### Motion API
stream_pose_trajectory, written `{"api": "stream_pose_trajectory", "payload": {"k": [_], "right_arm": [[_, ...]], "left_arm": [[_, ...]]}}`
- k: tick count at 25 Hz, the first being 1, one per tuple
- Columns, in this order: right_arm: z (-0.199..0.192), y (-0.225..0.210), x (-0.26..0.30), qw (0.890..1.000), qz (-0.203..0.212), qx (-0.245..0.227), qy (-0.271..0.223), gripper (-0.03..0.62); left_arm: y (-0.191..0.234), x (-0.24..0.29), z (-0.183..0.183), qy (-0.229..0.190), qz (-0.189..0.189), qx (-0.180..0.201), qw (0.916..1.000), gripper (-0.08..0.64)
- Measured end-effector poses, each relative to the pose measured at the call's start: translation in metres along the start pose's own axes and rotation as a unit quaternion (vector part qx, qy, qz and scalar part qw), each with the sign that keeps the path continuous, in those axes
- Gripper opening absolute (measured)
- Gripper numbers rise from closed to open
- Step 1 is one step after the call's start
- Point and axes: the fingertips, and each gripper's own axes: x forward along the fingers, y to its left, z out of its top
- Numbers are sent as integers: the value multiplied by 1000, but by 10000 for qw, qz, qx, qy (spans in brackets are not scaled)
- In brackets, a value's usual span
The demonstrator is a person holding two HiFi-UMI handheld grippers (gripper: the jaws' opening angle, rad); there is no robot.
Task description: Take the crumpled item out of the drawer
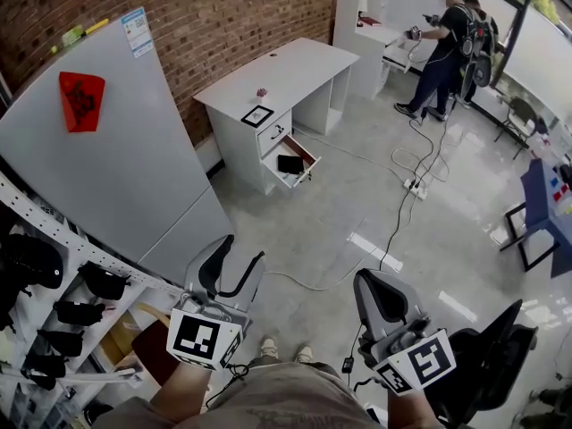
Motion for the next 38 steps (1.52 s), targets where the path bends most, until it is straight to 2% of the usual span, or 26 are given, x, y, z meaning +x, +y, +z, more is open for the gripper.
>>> {"api": "stream_pose_trajectory", "payload": {"k": [7, 13, 23, 32, 38], "right_arm": [[-2, -17, -11, 10000, 84, 23, 15, 28], [-7, -26, -26, 9993, 356, 95, -74, 28], [-29, -61, -21, 9994, 299, 119, 91, 28], [-52, -96, 28, 9991, 248, 135, 317, 28], [-61, -131, 93, 9986, 123, 247, 451, 28]], "left_arm": [[-18, 5, 2, 32, 61, 34, 10000, 209], [-33, 6, 3, 0, 263, 55, 9996, 209], [-33, 33, -14, 111, 336, 87, 9993, 209], [-2, 88, -36, 229, 305, -10, 9993, 209], [49, 145, -50, 384, 255, -69, 9989, 209]]}}
